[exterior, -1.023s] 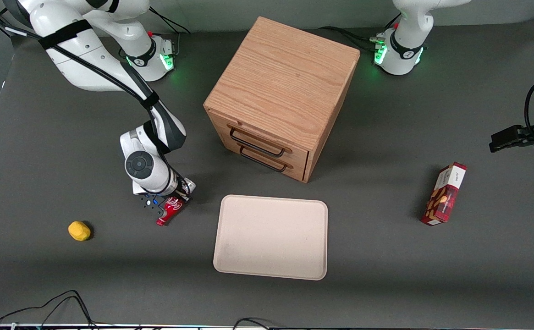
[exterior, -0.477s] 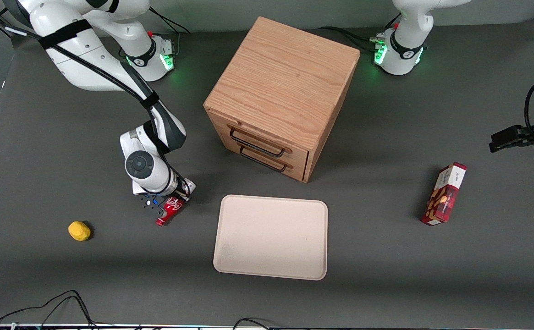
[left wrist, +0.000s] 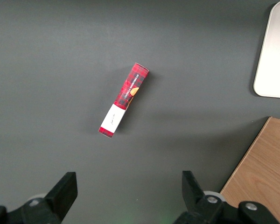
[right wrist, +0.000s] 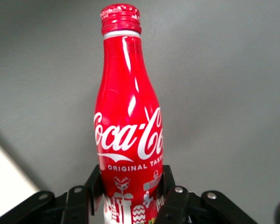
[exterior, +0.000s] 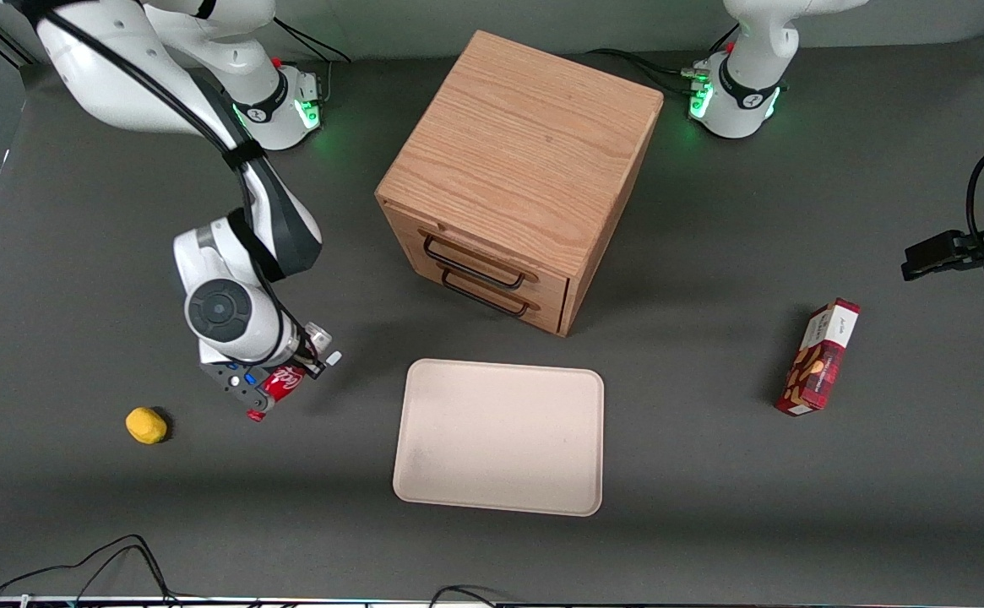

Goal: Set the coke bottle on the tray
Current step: 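Lift the bottle and tilt it upright with the right gripper, then carry the upright bottle over the cream tray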

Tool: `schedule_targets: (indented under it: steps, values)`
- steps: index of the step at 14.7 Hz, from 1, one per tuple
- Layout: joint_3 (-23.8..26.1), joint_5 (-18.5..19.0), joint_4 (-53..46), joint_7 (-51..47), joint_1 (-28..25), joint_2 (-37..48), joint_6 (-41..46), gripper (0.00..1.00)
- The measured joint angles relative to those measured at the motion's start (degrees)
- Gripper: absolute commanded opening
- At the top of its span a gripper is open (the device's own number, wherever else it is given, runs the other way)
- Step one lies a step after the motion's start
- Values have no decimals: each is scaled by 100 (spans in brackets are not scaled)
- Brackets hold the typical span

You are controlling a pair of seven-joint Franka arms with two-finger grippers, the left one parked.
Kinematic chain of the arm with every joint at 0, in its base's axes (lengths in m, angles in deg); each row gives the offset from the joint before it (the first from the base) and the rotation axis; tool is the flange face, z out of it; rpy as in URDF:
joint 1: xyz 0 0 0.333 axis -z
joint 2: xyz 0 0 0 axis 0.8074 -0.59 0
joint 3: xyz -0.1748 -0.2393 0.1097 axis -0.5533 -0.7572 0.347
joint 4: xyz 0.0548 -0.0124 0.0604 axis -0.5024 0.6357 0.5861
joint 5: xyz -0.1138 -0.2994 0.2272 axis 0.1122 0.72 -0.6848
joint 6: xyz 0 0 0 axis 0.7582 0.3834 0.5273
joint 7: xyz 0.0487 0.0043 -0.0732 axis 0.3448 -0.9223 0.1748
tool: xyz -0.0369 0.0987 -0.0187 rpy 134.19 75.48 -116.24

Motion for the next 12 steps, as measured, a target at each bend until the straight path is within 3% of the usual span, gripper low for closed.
schedule_targets:
  steps: [8, 12]
  values:
    - [38, -677, -2129, 1497, 214, 454, 2833, 0]
    - [54, -777, -2748, 1722, 201, 417, 3280, 0]
